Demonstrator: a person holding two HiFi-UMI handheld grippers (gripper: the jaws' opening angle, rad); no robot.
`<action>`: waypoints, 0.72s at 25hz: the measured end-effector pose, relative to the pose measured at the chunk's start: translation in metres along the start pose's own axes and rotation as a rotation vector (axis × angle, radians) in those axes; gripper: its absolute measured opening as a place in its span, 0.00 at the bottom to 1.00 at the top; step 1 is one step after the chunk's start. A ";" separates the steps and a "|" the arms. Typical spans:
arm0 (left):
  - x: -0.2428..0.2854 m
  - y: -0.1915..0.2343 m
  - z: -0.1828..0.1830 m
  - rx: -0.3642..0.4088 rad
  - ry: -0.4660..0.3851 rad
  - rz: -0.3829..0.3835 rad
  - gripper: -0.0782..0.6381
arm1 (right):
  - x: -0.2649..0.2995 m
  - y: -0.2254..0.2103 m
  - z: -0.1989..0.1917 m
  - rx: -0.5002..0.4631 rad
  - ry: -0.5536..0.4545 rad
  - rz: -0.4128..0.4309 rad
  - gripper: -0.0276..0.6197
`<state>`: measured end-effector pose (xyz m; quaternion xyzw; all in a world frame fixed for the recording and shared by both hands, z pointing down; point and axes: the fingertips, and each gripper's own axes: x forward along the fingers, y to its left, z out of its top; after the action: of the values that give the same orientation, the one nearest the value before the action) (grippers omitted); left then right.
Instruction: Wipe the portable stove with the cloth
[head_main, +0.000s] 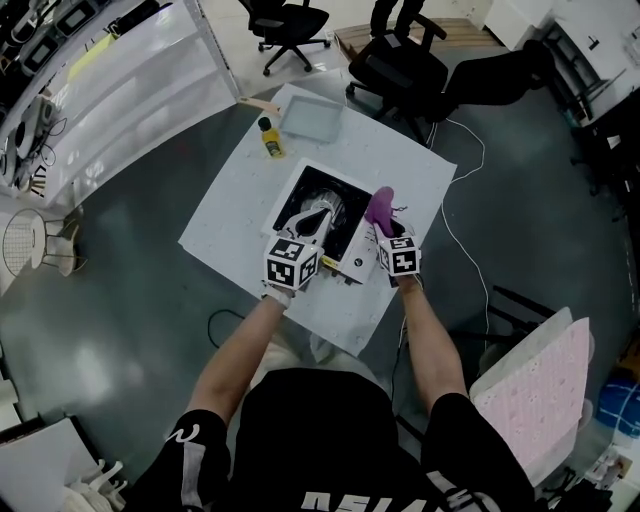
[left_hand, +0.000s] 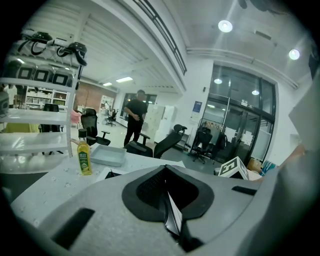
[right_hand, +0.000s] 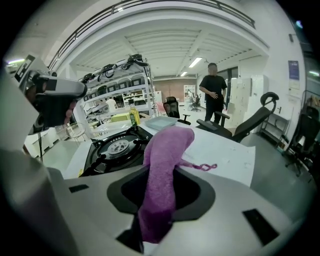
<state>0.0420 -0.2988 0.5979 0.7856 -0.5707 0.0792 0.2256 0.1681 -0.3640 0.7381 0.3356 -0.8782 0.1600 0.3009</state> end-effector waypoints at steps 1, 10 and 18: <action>-0.003 -0.001 -0.001 0.000 -0.001 0.000 0.12 | -0.002 0.005 -0.003 0.002 0.001 0.004 0.22; -0.031 -0.005 -0.014 -0.022 -0.008 0.008 0.12 | -0.029 0.046 -0.030 0.027 0.009 0.031 0.22; -0.056 -0.005 -0.031 -0.038 -0.002 0.027 0.12 | -0.051 0.086 -0.053 0.019 0.019 0.060 0.22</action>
<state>0.0322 -0.2357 0.6028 0.7734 -0.5828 0.0705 0.2391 0.1619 -0.2509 0.7397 0.3103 -0.8834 0.1804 0.3012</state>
